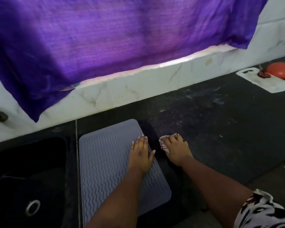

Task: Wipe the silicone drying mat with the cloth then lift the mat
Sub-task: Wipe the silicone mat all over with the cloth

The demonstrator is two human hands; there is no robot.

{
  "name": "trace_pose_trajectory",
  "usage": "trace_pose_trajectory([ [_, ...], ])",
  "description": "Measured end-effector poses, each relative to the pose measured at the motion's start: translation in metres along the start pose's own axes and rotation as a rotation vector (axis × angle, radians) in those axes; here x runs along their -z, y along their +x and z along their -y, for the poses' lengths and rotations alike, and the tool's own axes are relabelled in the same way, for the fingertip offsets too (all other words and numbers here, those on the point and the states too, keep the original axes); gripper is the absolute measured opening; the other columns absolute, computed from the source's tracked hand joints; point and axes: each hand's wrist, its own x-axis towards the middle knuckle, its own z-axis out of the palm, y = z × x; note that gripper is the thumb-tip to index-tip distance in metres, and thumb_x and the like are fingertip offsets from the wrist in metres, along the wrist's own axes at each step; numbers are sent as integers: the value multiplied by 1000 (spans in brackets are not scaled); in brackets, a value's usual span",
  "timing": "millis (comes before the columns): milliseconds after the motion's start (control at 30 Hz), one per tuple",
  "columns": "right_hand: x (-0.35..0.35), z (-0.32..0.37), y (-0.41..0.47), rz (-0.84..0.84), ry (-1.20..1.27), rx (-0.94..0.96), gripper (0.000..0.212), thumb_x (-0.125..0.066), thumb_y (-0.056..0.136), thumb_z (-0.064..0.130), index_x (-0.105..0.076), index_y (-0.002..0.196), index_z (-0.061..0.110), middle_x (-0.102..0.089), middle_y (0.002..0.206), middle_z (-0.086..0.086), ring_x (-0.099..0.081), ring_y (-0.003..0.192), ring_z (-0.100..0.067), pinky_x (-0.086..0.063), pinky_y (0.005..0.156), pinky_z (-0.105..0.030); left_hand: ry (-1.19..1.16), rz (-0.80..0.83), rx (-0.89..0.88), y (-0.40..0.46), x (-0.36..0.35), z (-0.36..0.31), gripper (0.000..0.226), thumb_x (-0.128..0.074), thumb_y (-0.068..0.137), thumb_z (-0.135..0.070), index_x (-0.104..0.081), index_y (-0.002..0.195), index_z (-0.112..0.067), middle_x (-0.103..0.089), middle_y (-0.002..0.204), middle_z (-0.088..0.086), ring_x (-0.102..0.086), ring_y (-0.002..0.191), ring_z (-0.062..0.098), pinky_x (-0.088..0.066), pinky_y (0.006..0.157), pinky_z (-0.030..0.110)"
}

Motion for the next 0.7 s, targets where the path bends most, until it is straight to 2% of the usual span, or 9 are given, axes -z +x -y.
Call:
trace_pose_trajectory([
  [167,30,12,32,-15,135,-150,37,-39,96,39,-49,125,18,-56,123,-10,-49,108,-34,-48,81,-42,-55,-73,151,-10,20,28,72,-31,98,-54,-7,156,-17,-7,164,2,-2,152,17,10,120,32],
  [267,68,39,59,-219,855,-569,36,-45,95,36,-58,116,10,-63,114,-19,-61,101,-37,-48,80,-38,-6,-106,263,-18,45,64,67,-34,99,-50,-18,154,-15,-19,160,6,-17,148,26,-7,123,38],
  [300,80,50,69,-176,1175,-661,34,-53,92,34,-60,114,9,-66,109,-18,-64,96,-35,-50,76,-36,60,-104,292,-21,55,80,62,-34,99,-47,-24,152,-16,-27,156,7,-26,144,27,-17,120,38],
  [367,100,76,81,107,1610,-651,34,-73,80,35,-66,100,9,-71,94,-13,-69,84,-30,-56,67,-36,146,-85,362,-28,78,112,51,-36,99,-39,-36,145,-16,-40,145,7,-37,134,25,-25,111,39],
  [433,104,105,83,368,1583,-513,43,-82,71,33,-67,102,8,-73,95,-14,-71,87,-30,-59,75,-45,103,-101,471,-35,99,143,38,-41,98,-30,-50,133,-19,-53,134,6,-47,123,26,-29,106,39],
  [467,101,121,85,392,1475,-451,47,-83,70,27,-65,109,7,-73,100,-15,-70,90,-30,-58,81,-48,79,-119,530,-39,109,158,30,-43,96,-27,-57,122,-21,-59,125,6,-52,115,26,-32,102,39],
  [533,91,153,89,337,1197,-323,50,-82,72,21,-63,116,10,-71,104,-11,-69,91,-26,-58,83,-46,82,-117,637,-43,124,186,22,-46,95,-26,-63,108,-23,-65,112,4,-59,105,24,-36,94,38],
  [600,86,188,93,357,1061,-215,47,-76,78,23,-60,121,14,-69,106,-6,-66,92,-21,-57,82,-38,59,-71,703,-46,133,214,23,-48,95,-29,-64,110,-25,-64,114,4,-58,108,25,-38,92,39],
  [700,80,238,111,344,891,-55,60,-69,83,19,-42,137,19,-58,129,-9,-56,116,-29,-47,95,-39,57,2,658,-40,136,252,28,-48,95,-29,-61,120,-29,-58,124,4,-50,119,25,-38,96,42],
])
